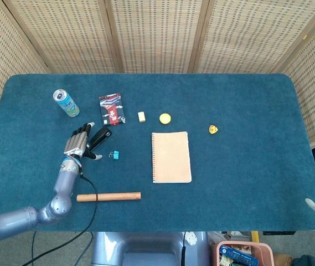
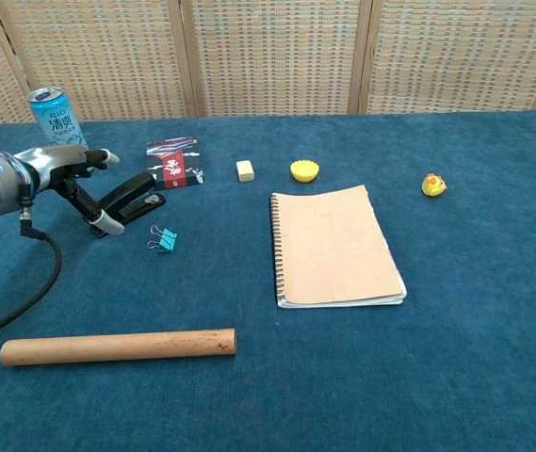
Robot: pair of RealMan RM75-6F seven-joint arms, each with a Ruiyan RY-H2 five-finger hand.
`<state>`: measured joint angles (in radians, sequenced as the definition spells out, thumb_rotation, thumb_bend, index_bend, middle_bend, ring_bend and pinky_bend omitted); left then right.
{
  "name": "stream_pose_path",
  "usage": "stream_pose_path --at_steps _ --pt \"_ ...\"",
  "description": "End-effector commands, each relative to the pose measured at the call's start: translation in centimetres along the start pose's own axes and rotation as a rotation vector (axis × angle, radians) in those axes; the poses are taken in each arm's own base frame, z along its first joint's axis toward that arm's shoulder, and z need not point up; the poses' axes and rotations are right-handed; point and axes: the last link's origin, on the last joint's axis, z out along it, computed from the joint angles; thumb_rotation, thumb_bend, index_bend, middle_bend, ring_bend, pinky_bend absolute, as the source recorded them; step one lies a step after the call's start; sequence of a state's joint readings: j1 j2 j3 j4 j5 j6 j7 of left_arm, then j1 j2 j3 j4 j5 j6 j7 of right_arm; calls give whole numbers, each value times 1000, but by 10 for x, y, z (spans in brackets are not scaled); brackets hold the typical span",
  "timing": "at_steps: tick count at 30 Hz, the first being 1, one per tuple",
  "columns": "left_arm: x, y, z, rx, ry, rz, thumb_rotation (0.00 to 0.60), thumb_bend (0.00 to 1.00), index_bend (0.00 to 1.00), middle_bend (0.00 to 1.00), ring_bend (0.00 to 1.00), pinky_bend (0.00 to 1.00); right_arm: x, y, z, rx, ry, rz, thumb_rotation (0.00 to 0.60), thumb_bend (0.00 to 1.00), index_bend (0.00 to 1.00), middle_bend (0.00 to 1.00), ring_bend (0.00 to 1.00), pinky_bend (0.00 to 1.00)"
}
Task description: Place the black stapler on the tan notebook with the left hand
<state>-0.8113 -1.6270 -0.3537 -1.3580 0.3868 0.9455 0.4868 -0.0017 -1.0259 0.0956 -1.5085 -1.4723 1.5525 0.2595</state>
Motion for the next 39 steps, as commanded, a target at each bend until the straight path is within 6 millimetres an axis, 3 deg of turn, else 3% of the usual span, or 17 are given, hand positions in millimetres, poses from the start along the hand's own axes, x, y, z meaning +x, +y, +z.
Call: stream_pose_path --at_steps 1,5,13,19,23,28,34,39 --pt "-5 11 11 49 35 -50 600 16 128 79 59 209 -1 0 0 -2 -2 -1 600 0 0 0 0 0" --pt "-9 15 20 81 71 -84 600 65 160 170 123 276 -1 0 0 -2 -5 -1 600 0 0 0 0 0" --pt "-12 21 34 118 104 -125 600 107 297 226 175 356 -3 2 2 -11 -12 -3 600 0 0 0 0 0" --pt "-17 22 41 130 145 -155 600 164 452 356 330 536 -4 3 3 -18 -15 -4 600 0 0 0 0 0" --pt "-21 23 44 145 172 -181 600 276 535 433 416 616 -5 4 4 -21 -19 -8 600 0 0 0 0 0" --pt "-23 23 46 161 193 -189 600 454 582 471 450 639 -5 4 4 -22 -20 -10 600 0 0 0 0 0" --pt "-4 23 44 123 241 -192 600 489 585 472 452 640 -5 3 4 -19 -22 -11 600 0 0 0 0 0" --pt "29 49 15 -70 247 -126 600 503 585 472 452 638 -5 1 3 -14 -22 -10 600 0 0 0 0 0"
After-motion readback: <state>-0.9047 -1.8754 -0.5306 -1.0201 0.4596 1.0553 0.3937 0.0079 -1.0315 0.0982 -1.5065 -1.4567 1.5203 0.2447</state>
